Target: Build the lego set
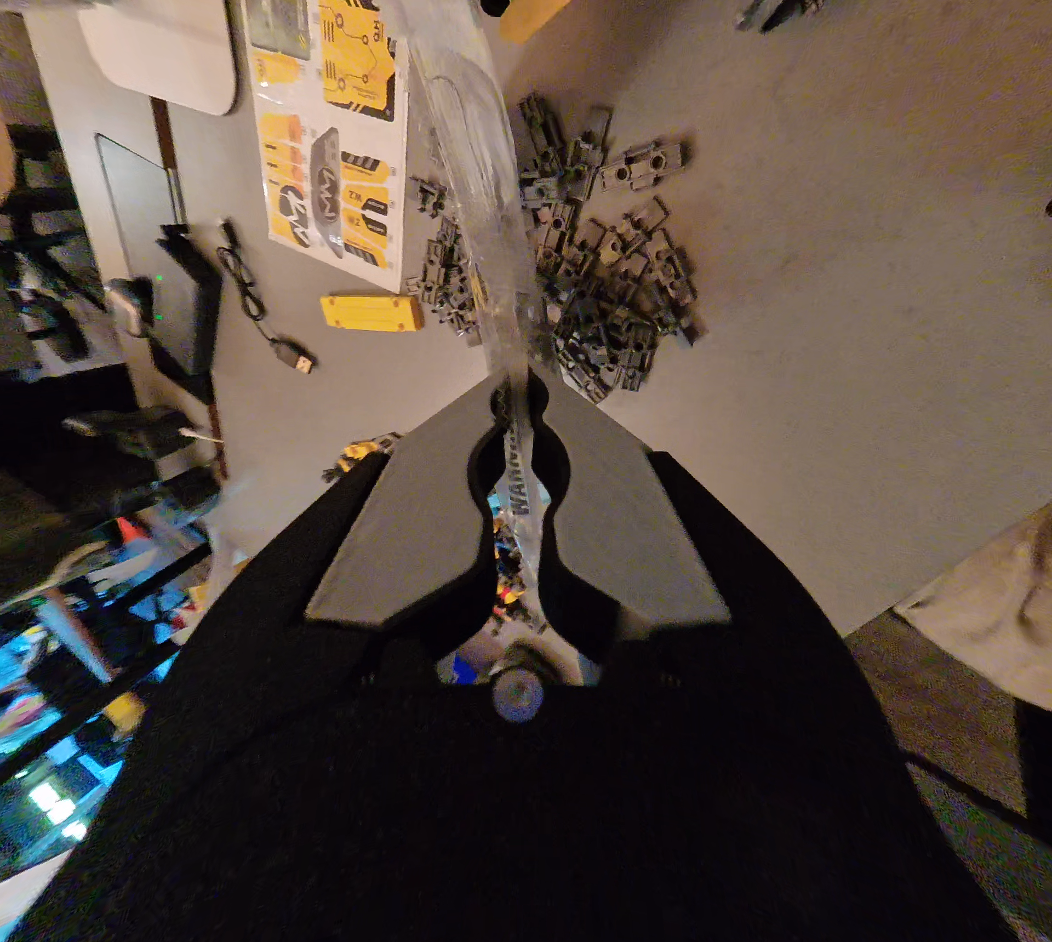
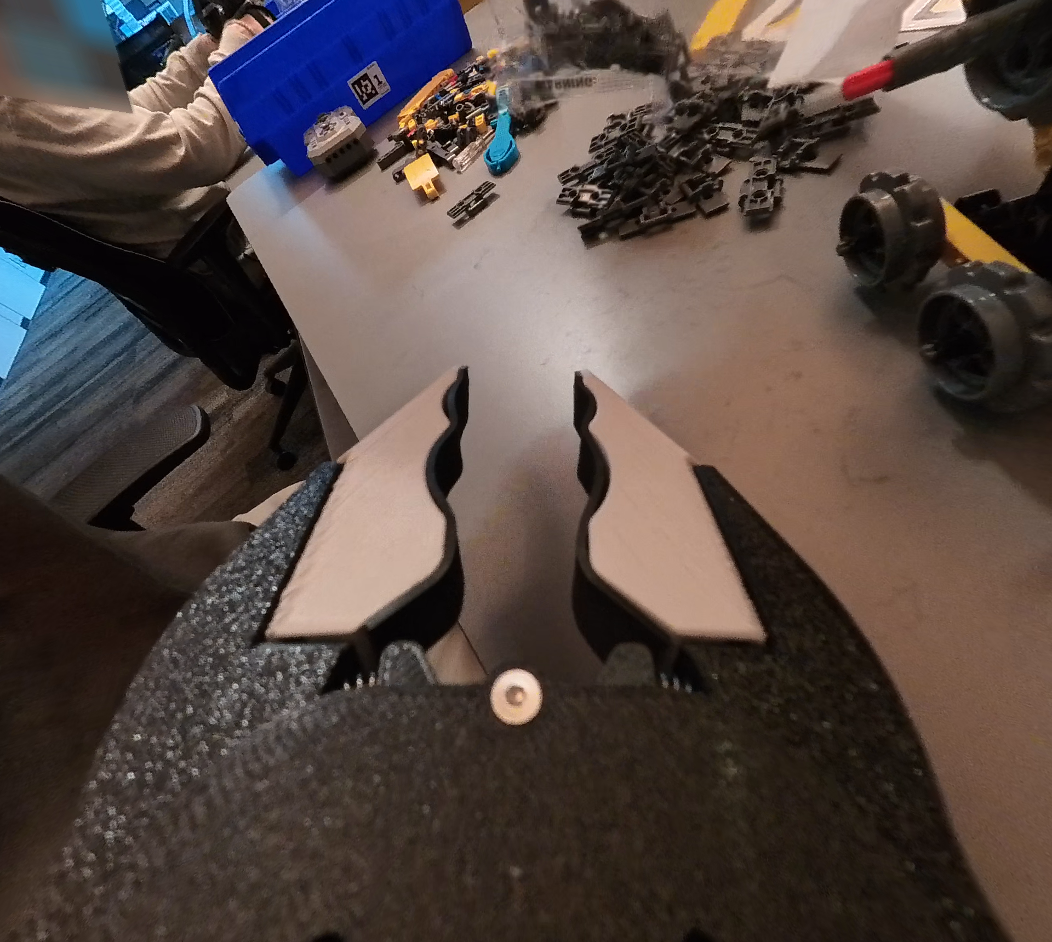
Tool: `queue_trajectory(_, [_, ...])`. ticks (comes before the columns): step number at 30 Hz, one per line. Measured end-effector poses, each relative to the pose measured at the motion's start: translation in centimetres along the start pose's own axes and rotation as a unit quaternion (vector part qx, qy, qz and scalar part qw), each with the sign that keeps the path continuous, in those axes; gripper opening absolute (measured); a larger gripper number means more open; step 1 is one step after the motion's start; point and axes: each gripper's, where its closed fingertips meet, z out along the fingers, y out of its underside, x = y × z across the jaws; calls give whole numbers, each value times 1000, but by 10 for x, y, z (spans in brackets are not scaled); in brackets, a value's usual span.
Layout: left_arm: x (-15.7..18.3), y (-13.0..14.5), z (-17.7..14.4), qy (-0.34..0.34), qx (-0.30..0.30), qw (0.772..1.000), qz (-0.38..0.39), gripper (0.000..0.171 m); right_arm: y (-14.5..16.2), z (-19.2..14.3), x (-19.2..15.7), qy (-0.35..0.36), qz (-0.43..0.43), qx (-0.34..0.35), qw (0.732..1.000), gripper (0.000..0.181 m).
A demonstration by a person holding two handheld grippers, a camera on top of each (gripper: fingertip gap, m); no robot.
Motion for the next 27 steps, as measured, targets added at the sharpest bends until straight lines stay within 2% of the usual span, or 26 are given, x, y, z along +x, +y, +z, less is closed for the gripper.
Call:
queue_trajectory(3, [-3,10,8,-15,27,999,-20,0,0,0,0,0,-1,2,1000,36])
queue_trajectory(10, [-9,18,-10,-30,120,991,-51,0,-2,-4,-4,-26,32,6,999,37])
queue_trajectory(18, [-20,34,-5,56,157,982,-89,0,-40,8,-19,-88,11,11,996,38])
queue_trajectory(22, [-21,35,-8,92,187,971,-113,0,-55,23,-17,-66,-46,9,997,35])
queue_trajectory(27, [-21,42,-6,91,204,963,-148,0,-79,33,-13,-19,-94,65,993,41])
